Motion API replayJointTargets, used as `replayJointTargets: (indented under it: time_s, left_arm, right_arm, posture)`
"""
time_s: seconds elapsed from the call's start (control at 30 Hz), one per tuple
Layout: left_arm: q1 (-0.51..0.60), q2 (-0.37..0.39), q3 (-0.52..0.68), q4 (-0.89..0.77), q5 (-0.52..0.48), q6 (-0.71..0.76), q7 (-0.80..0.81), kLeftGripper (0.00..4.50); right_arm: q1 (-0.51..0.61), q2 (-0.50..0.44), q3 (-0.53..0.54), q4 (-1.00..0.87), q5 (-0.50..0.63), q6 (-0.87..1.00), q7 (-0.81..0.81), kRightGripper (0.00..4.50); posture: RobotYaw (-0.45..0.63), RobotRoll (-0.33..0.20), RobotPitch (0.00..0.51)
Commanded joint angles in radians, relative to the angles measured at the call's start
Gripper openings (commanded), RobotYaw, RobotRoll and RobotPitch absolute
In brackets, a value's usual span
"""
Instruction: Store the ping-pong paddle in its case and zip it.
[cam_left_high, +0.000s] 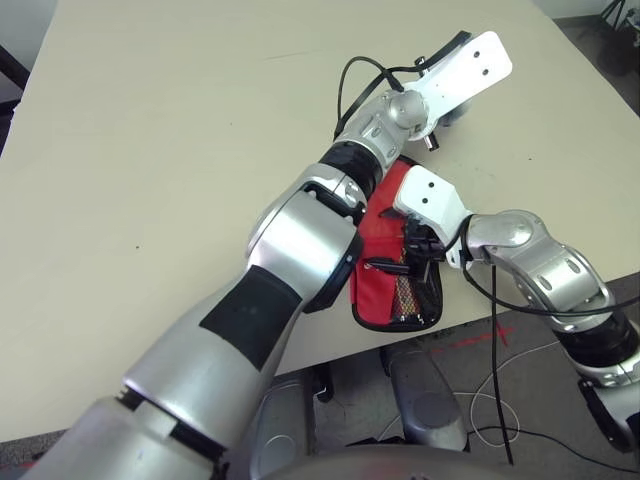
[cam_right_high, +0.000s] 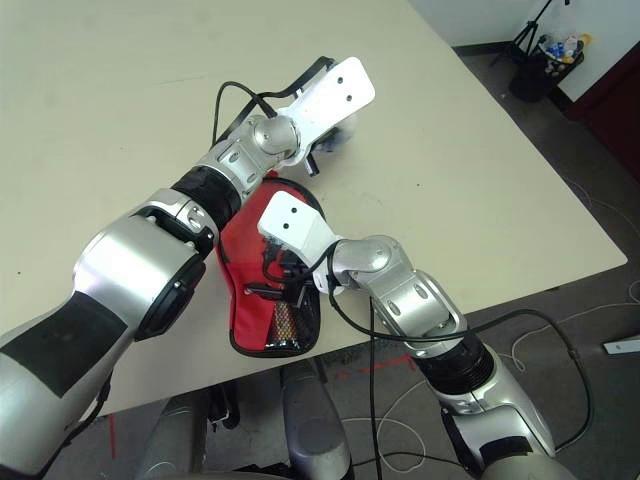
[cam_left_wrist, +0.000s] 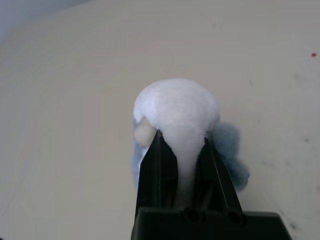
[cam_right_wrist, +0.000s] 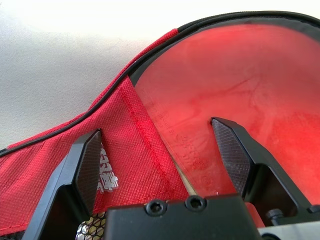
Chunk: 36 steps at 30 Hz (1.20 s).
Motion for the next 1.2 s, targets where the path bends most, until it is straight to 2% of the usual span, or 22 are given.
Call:
replayJointTargets:
  time_s: [0.03,0.47,1.0,1.2]
  left_arm:
    - [-0.041,-0.082,0.038,-0.005,-0.039,-0.010,-0.023,0.18]
    - [-0.046,-0.165,0.083,-0.016,-0.115,-0.020,-0.062,0.18]
    - [-0.030,-0.163,0.084,-0.016,-0.143,-0.027,-0.087,0.18]
    - [-0.023,-0.148,0.084,-0.012,-0.146,0.016,-0.065,0.18]
  right_arm:
    - [0.076,-0.008,0.122,0.107,0.015,0.081,0.031,4.50]
    - [0.053,0.007,0.131,0.142,0.008,0.065,0.040,4.50]
    - [0.035,0.018,0.134,0.179,-0.007,0.040,0.057,4.50]
    - [0.031,0.020,0.132,0.195,-0.012,0.026,0.064,4.50]
  posture:
    - [-0.43,0.000,0.298]
    - [-0.41,0.000,0.311]
    - [-0.39,0.000,0.304]
    - [-0.37,0.000,0.299]
